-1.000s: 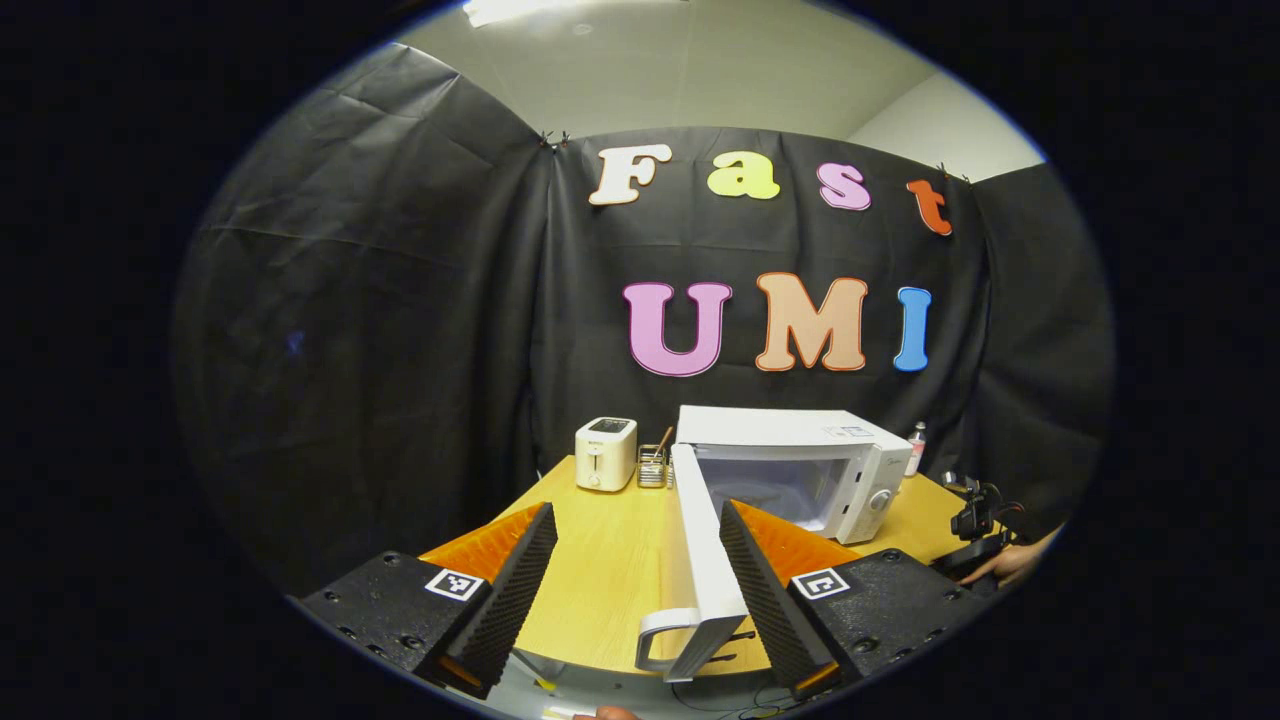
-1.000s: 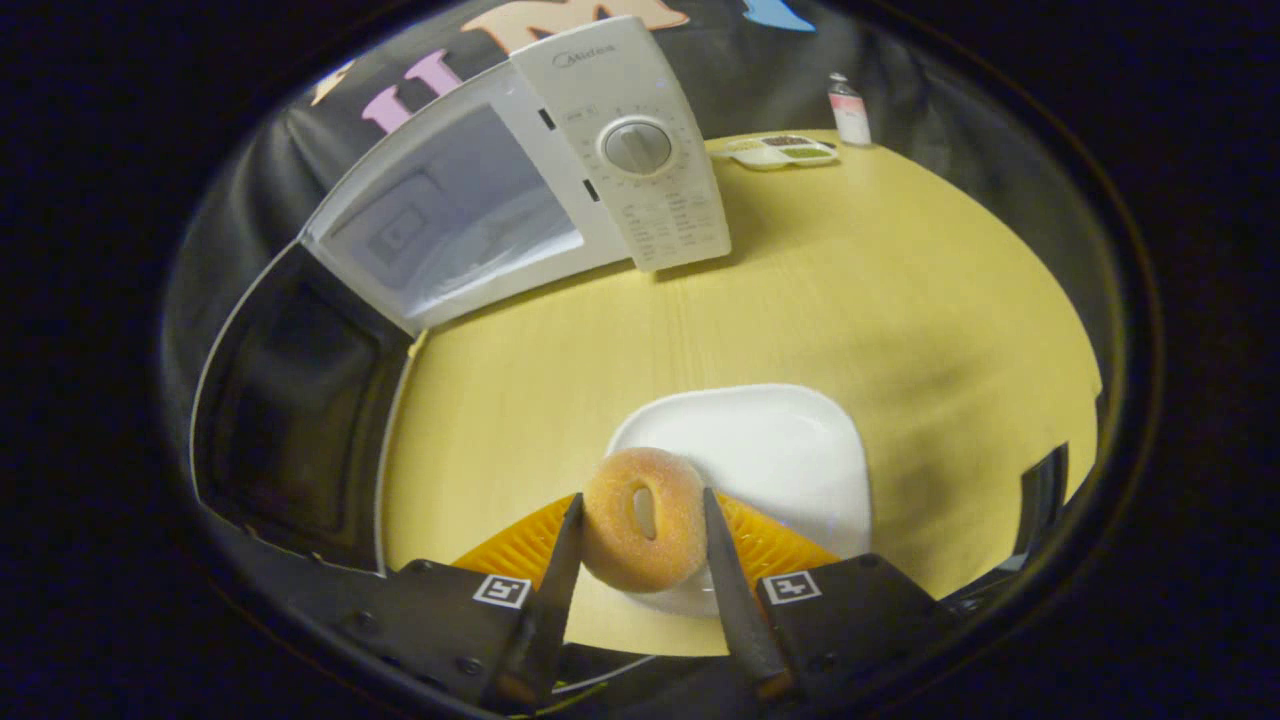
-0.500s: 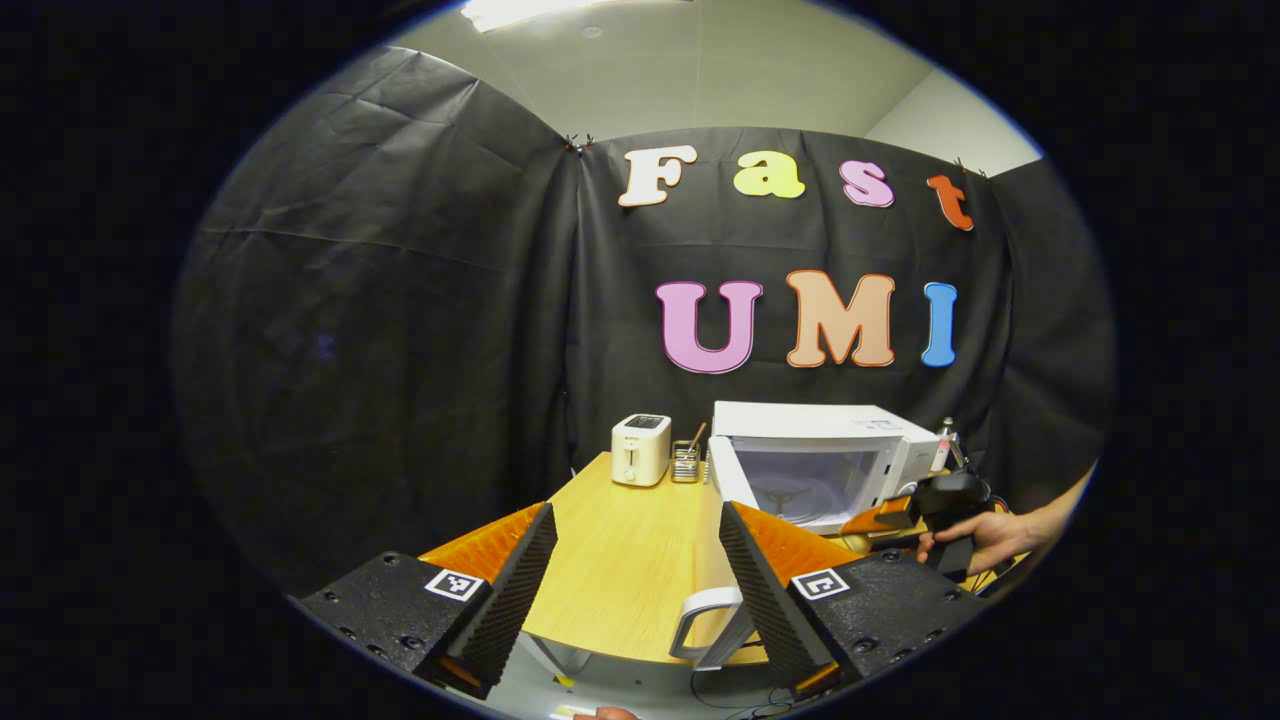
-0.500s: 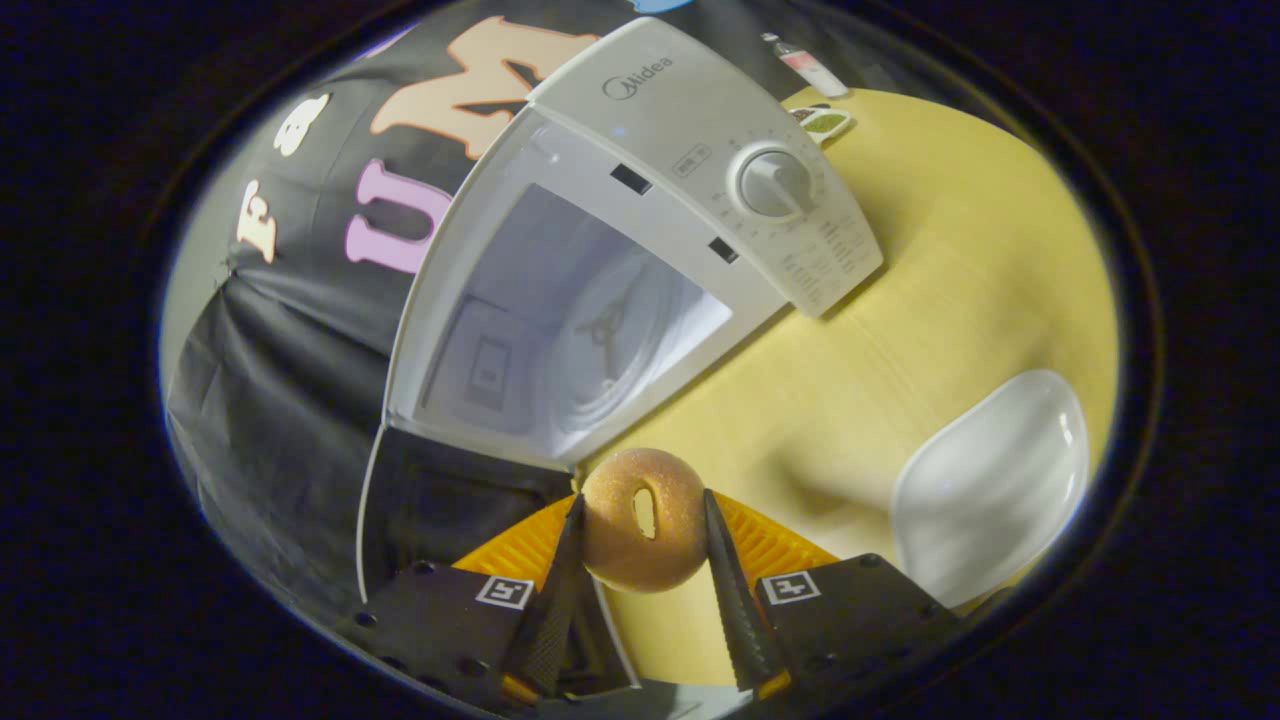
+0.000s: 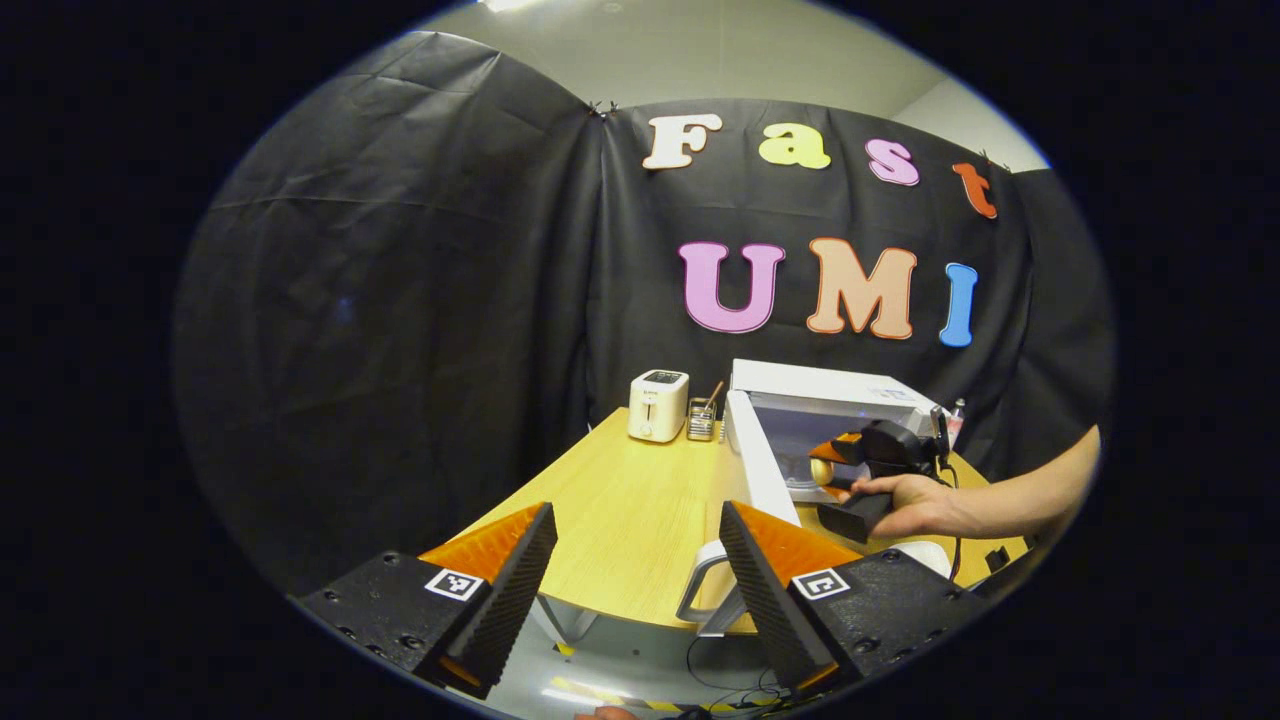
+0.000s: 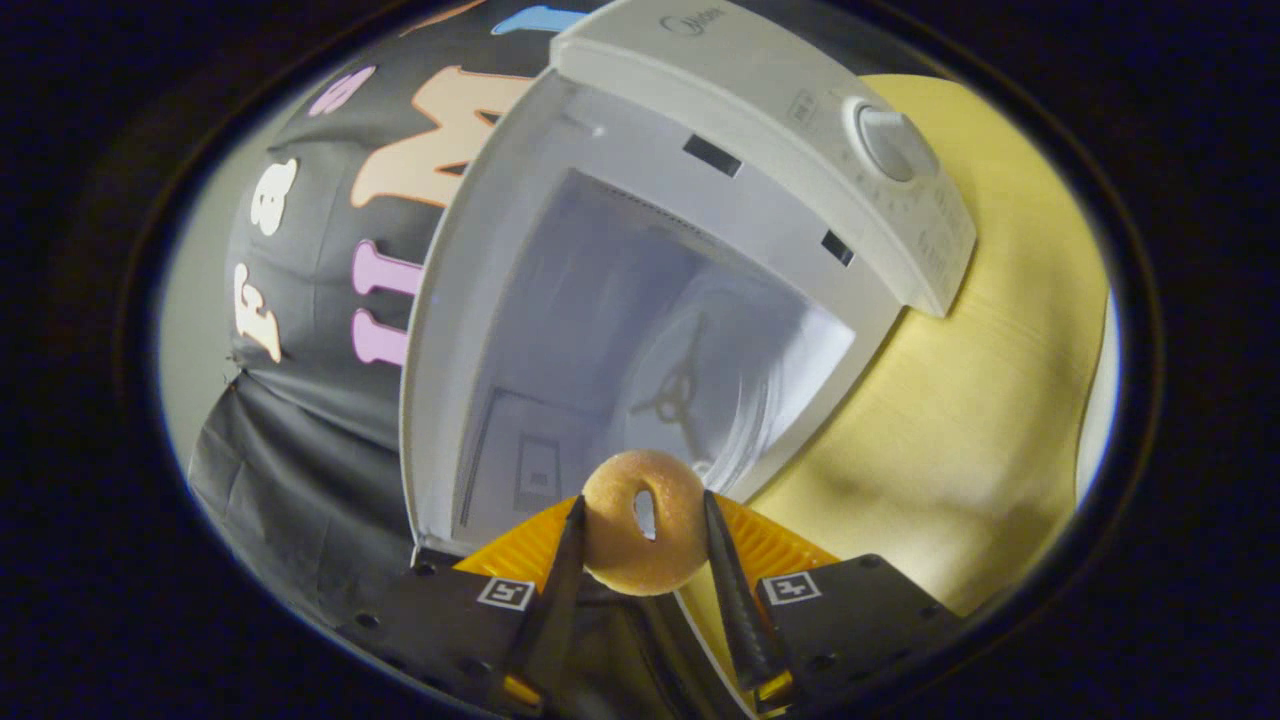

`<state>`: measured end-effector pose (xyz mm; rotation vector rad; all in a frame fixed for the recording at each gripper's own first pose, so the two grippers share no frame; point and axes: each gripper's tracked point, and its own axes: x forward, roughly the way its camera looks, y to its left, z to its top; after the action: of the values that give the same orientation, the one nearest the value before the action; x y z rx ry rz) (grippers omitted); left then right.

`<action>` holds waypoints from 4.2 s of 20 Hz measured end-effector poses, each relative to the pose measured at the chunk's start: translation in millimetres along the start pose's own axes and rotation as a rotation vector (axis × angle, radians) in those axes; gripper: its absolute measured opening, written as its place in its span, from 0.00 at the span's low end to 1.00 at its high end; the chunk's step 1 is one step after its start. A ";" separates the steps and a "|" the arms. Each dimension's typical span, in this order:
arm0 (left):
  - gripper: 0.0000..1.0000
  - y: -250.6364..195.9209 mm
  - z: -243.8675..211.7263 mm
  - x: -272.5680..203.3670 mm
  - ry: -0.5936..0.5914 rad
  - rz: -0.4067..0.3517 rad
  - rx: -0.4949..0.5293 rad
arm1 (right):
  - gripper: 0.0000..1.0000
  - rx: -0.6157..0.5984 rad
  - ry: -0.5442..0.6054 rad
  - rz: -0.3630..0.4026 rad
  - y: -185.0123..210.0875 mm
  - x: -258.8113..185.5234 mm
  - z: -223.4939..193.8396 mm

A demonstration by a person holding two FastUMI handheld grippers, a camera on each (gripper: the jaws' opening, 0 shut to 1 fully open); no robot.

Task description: Open the microwave oven with the left hand, put the food in, and close the microwave oven.

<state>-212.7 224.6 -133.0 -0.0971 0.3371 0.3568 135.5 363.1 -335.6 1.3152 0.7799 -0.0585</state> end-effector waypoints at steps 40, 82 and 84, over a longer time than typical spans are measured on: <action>0.96 17.1 -9.3 -13.8 -0.004 0.078 -0.029 | 0.88 -0.112 -0.112 -0.060 9.1 14.4 19.5; 0.00 -122.9 -131.1 98.4 0.232 -0.256 0.315 | 0.81 -0.979 -0.611 0.094 102.1 -340.6 294.6; 0.02 -141.6 -130.9 106.5 0.227 -0.296 0.330 | 0.87 -1.006 -0.623 0.086 102.8 -351.3 299.1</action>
<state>-108.2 107.3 -287.4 0.1367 0.5941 -0.0073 62.3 -3.8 -46.8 0.3178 0.1395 -0.0005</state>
